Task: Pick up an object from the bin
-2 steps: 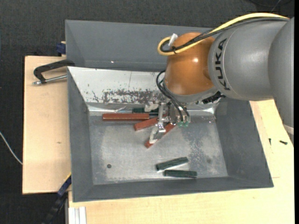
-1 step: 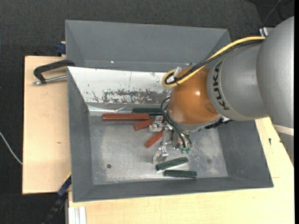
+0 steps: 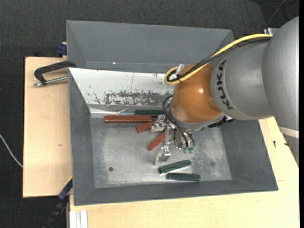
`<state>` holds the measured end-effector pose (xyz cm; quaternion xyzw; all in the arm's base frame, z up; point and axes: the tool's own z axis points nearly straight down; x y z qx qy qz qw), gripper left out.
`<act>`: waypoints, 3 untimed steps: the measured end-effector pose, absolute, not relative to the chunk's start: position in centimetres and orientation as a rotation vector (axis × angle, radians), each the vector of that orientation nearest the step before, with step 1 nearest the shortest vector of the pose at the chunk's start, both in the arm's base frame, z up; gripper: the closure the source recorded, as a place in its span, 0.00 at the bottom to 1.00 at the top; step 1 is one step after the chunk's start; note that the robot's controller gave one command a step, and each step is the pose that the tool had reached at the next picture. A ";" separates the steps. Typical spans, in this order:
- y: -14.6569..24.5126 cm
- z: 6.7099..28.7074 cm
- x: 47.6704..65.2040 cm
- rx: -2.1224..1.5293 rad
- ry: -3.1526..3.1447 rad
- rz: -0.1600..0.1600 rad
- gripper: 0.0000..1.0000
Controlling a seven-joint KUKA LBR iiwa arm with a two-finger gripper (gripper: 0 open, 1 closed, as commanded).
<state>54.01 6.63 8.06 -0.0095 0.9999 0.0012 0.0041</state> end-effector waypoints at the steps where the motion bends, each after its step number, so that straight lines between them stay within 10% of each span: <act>1: 4.2 7.6 56.3 -0.048 3.147 0.013 0.00; 2: 1.8 7.9 59.3 -0.147 3.136 0.015 1.00; 3: 1.8 7.9 59.3 -0.146 3.135 0.015 1.00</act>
Offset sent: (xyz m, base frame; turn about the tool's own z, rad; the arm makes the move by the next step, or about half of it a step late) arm 0.0490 -0.0546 -0.0106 -0.0717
